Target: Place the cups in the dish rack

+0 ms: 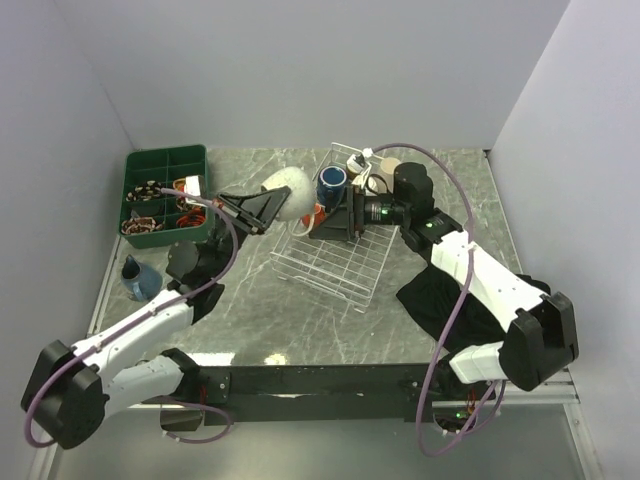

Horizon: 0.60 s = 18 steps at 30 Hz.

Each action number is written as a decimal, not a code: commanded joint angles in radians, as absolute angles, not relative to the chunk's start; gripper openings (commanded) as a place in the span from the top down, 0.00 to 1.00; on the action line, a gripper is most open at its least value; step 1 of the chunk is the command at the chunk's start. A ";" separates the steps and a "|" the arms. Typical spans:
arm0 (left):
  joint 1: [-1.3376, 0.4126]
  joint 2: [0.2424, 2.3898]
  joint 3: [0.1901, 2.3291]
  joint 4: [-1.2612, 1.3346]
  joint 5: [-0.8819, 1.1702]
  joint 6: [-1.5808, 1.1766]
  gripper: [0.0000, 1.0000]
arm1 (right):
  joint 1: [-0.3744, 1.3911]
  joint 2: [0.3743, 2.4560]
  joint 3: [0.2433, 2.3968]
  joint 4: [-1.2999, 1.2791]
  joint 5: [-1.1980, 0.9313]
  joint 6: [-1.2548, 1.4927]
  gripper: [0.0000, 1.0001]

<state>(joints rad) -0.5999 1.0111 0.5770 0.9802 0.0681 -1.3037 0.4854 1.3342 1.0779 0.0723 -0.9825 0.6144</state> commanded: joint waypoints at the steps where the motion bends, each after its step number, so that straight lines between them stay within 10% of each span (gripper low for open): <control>1: -0.650 1.049 0.684 1.272 0.003 -1.307 0.99 | 0.494 1.336 1.092 0.250 -0.959 0.816 0.00; 10: -0.724 1.189 0.733 1.385 -0.049 -1.292 0.99 | 0.491 1.376 1.069 0.446 -1.015 0.988 0.06; 18: -0.752 1.242 0.752 1.419 -0.061 -1.285 0.99 | 0.489 1.364 1.025 0.537 -1.019 1.063 0.51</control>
<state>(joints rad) -0.7334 1.2461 0.6750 1.1740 -0.0525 -1.2911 0.4847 1.3811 1.0321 0.4236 -1.0035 1.0008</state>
